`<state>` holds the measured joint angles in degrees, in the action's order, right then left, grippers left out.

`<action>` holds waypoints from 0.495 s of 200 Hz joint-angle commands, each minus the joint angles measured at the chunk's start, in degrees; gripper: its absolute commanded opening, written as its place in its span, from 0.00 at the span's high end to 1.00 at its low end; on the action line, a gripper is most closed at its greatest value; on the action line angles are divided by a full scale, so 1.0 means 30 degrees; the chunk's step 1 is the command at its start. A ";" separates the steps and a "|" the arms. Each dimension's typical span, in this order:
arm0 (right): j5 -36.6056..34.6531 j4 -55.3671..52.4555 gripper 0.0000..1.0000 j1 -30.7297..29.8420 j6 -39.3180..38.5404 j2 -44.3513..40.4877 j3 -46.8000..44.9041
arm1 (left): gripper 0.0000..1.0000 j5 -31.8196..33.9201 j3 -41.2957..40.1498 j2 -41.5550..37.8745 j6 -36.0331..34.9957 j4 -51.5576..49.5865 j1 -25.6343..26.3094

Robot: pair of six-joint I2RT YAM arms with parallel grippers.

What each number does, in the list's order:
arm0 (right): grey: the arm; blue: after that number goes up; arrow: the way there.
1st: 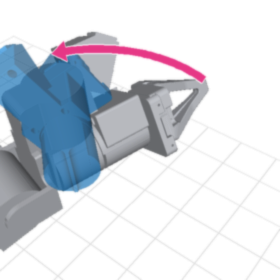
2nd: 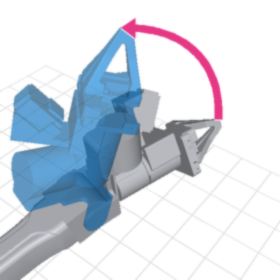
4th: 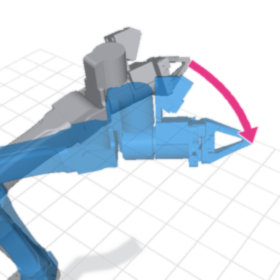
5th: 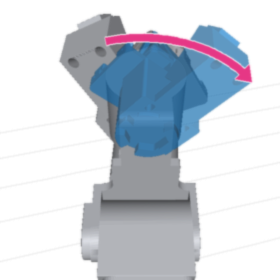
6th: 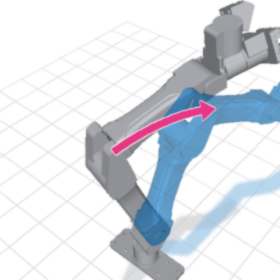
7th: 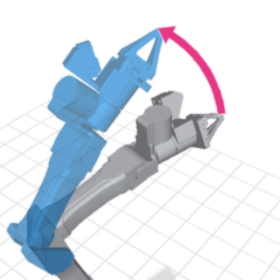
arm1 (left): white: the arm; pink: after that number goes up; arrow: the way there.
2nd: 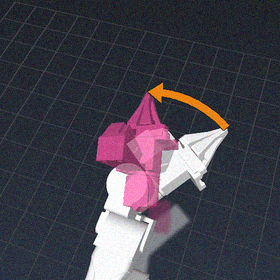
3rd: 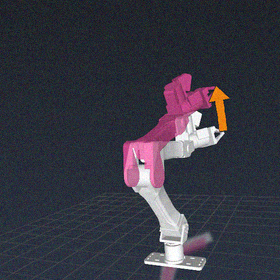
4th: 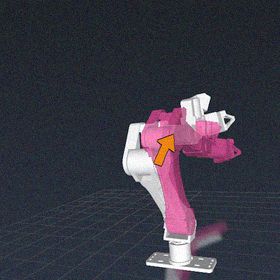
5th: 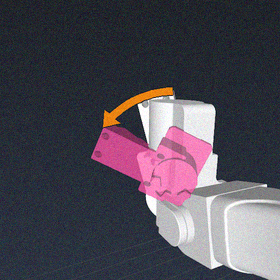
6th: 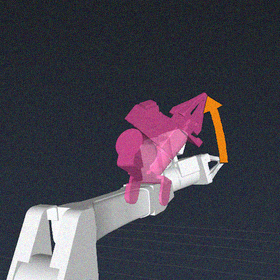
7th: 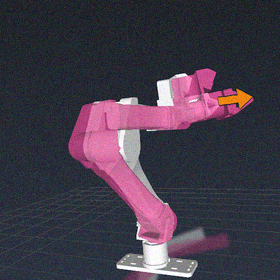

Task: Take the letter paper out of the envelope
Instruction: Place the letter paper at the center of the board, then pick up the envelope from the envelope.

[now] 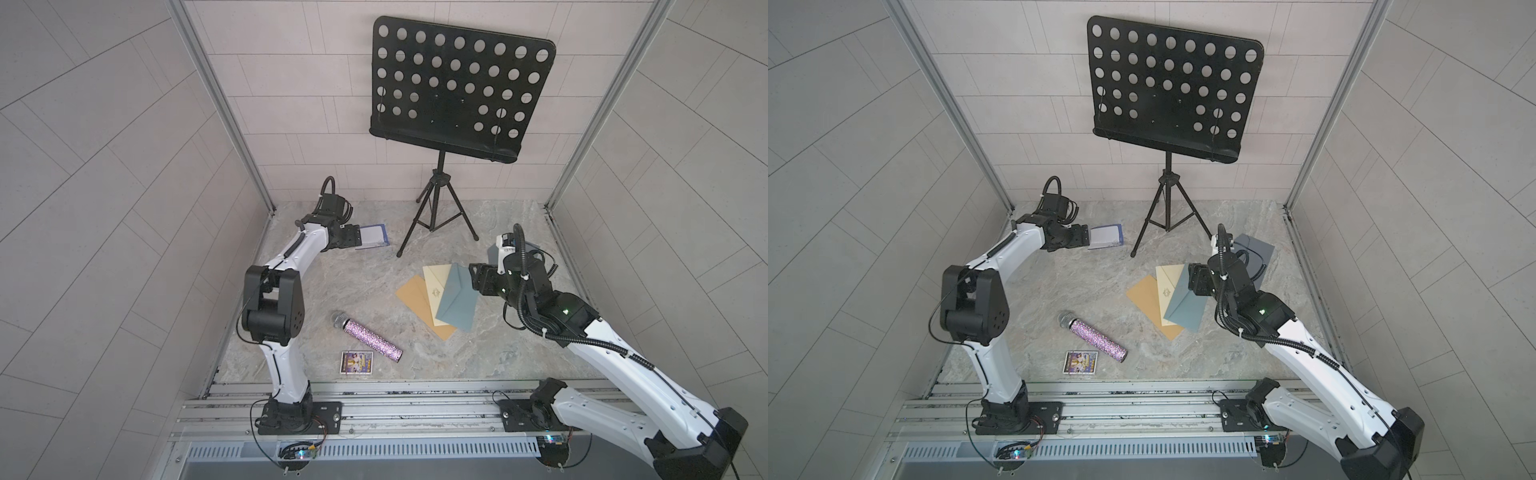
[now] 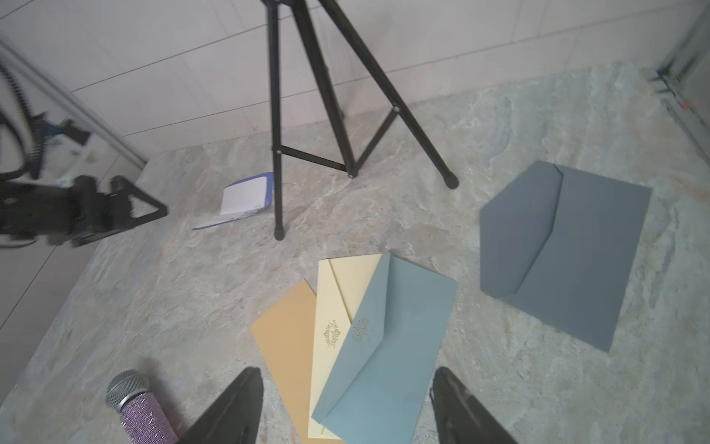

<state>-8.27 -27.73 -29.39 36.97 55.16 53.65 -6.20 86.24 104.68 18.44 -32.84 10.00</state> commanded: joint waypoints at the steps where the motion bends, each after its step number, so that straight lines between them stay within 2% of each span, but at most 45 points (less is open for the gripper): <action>1: 0.1362 -0.1772 0.31 0.1952 0.3297 0.0669 -0.0379 | 0.09 -0.1560 -0.1902 -0.2329 0.1889 0.1077 0.2513; 22: 0.3677 -0.3659 0.36 0.4356 0.4296 0.2832 0.0222 | 0.08 -0.1716 -0.2792 -0.3534 0.2995 0.1147 0.5960; 47: 0.4872 -0.4768 0.45 0.5669 0.4458 0.5377 0.1068 | 0.05 -0.1218 -0.2569 -0.3113 0.3933 0.1267 0.9772; 54: 0.4950 -0.5145 0.48 0.5968 0.4475 0.5832 0.1278 | 0.01 -0.0610 -0.2256 -0.2771 0.3865 0.1130 1.0764; 70: 0.5164 -0.5811 0.51 0.6715 0.4522 0.6446 0.1483 | 0.00 0.0685 -0.1311 -0.1508 0.3242 0.0992 1.2653; 99: 0.5256 -0.6284 0.51 0.7217 0.4598 0.5940 0.1452 | 0.00 0.5272 0.0943 0.1527 0.1401 -0.0123 1.5229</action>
<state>6.55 -41.85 -8.45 49.15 75.29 56.36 -3.27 84.53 103.61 26.26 -30.20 51.77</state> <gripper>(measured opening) 0.487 0.998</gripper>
